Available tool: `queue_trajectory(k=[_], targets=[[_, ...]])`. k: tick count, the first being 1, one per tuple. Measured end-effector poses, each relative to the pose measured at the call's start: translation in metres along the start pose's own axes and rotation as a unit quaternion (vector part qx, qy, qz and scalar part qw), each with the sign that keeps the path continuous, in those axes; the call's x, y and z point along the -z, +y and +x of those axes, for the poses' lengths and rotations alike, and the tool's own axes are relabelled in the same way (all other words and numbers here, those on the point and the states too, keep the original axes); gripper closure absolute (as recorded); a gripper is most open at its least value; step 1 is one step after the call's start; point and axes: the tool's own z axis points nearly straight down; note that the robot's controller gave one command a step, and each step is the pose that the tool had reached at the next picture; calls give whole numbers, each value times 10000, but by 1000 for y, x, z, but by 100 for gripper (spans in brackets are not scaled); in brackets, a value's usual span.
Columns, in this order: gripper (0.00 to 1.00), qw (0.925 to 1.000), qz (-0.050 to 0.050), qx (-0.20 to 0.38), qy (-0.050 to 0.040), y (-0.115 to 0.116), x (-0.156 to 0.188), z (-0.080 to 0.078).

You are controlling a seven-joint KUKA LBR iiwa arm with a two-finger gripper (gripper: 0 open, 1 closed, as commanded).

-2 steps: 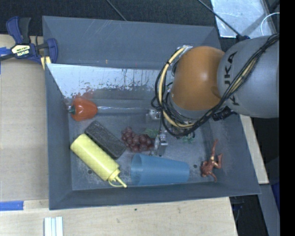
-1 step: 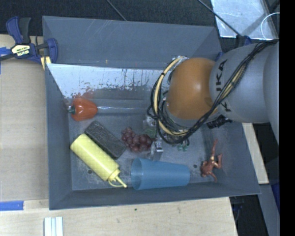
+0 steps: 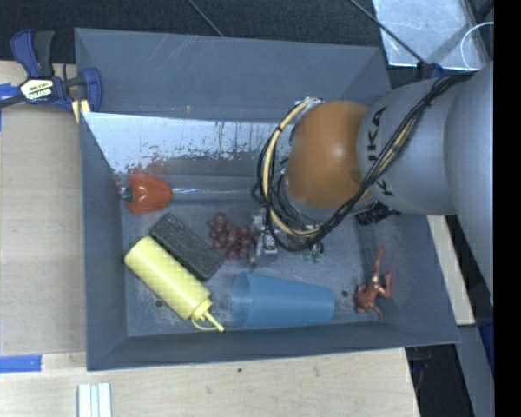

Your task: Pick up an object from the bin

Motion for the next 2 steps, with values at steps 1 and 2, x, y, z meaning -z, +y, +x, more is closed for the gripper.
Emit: queue_trajectory(k=[1,2], targets=[[100,10000,0,0,0,0,0,0],[100,9986,-33,-526,-43,-34,-20,-4]])
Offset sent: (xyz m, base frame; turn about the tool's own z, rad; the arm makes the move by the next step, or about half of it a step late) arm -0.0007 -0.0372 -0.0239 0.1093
